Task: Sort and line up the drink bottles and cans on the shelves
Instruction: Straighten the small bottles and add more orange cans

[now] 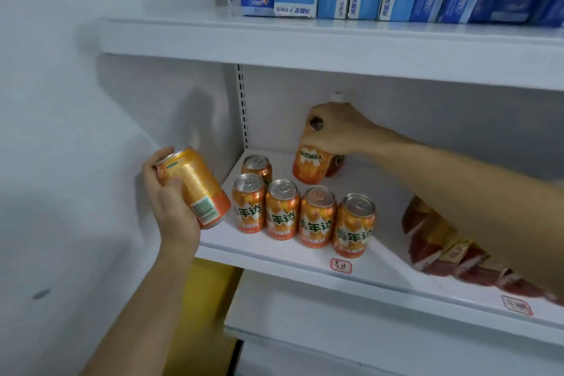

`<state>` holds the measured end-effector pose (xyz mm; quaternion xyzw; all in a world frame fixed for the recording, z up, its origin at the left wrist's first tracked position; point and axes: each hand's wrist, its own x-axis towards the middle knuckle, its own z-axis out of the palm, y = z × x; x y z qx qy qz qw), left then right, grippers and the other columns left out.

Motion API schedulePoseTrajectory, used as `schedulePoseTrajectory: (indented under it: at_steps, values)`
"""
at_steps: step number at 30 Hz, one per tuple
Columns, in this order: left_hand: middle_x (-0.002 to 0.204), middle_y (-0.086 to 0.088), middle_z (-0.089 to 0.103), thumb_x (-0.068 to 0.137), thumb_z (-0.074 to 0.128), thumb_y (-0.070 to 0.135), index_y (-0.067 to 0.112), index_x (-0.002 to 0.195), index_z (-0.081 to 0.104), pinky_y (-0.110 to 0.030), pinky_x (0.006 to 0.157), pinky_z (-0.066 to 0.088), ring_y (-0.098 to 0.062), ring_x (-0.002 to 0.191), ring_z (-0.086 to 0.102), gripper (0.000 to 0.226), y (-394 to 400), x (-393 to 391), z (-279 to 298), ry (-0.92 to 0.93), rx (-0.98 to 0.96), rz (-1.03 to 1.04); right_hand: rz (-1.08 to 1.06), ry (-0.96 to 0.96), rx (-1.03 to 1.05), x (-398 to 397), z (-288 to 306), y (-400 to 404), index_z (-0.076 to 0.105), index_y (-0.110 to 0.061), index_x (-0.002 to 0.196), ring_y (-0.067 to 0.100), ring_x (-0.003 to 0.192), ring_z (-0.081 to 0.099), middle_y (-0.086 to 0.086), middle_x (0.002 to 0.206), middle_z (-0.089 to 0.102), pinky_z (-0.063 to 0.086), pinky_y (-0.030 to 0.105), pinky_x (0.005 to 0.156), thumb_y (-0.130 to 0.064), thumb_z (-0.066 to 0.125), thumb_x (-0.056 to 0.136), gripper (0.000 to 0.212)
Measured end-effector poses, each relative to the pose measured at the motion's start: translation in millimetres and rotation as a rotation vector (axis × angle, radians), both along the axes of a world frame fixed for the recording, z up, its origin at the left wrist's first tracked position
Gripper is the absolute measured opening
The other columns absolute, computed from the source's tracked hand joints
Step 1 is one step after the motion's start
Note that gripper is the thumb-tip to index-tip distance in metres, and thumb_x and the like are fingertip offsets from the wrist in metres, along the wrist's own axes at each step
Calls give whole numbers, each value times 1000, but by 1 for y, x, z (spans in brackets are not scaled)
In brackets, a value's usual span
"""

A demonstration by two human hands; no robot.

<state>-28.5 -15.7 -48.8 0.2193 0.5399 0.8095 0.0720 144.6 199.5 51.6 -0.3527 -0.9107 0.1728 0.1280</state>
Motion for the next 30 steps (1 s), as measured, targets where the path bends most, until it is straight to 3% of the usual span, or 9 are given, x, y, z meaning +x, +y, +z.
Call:
schedulePoseTrajectory:
  at_steps: [4, 7, 11, 17, 19, 21, 23, 26, 30]
  values:
    - [111, 3, 57, 78, 45, 16, 9, 136, 51, -21, 67, 57, -6, 88, 62, 59, 8, -28, -24, 45, -30, -56, -57, -251, -45, -31, -14, 3, 64, -18, 112, 18, 89, 66, 3, 104, 68, 61, 39, 81, -52, 63, 88, 42]
    - [111, 6, 58, 76, 46, 16, 15, 132, 53, -22, 68, 56, -5, 89, 61, 56, 15, -41, -42, 5, -67, -87, -98, -403, -62, -50, -27, 0, 62, -15, 120, 20, 86, 66, 5, 103, 67, 60, 36, 76, -53, 58, 93, 47]
    - [121, -1, 53, 76, 48, 17, 19, 131, 50, -24, 73, 54, -1, 96, 59, 55, 18, -38, -62, 71, -147, -135, -182, -446, -111, -65, -45, -10, 57, -9, 95, 23, 61, 68, 9, 83, 65, 54, 30, 50, -51, 57, 97, 42]
    - [113, 14, 44, 91, 51, -17, -12, 141, 37, -2, 71, 48, 25, 94, 54, 53, 23, -29, -74, 233, -148, -220, -203, -398, 6, -70, -53, -16, 53, -10, 77, 17, 57, 60, 6, 69, 60, 45, 27, 50, -61, 40, 103, 59]
    - [115, 14, 45, 86, 51, -9, -14, 138, 38, 0, 75, 46, 24, 98, 53, 54, 25, -30, -75, 293, -128, -214, -183, -393, 33, -66, -42, -10, 58, -9, 88, 20, 68, 66, 8, 81, 65, 49, 28, 56, -56, 40, 105, 52]
    - [117, 23, 51, 81, 48, -1, -9, 135, 39, -1, 77, 46, 21, 101, 54, 56, 27, -32, -75, 332, -109, -201, -67, -447, 48, -60, -30, 3, 58, -16, 128, 26, 104, 65, 8, 121, 66, 57, 35, 80, -45, 52, 100, 41]
    - [116, 41, 53, 81, 48, 1, -1, 133, 38, -2, 76, 47, 19, 103, 55, 53, 27, -33, -77, 364, -99, -196, 87, -501, -78, -55, -22, 10, 42, -33, 149, 26, 125, 55, 3, 147, 50, 54, 40, 98, -42, 65, 91, 63]
    - [115, 48, 50, 82, 50, 5, 11, 132, 39, -5, 75, 51, 15, 105, 57, 52, 28, -36, -84, 361, -80, -175, 128, -521, -287, -55, -28, 11, 45, -38, 147, 27, 127, 55, 2, 153, 43, 61, 41, 88, -38, 75, 88, 66]
    - [121, 42, 51, 85, 54, 19, 26, 130, 39, -8, 75, 53, 10, 107, 59, 48, 28, -36, -82, 381, -36, -181, 57, -413, -222, -54, -35, 12, 57, -28, 137, 24, 101, 68, 6, 137, 54, 64, 36, 80, -31, 68, 95, 43]
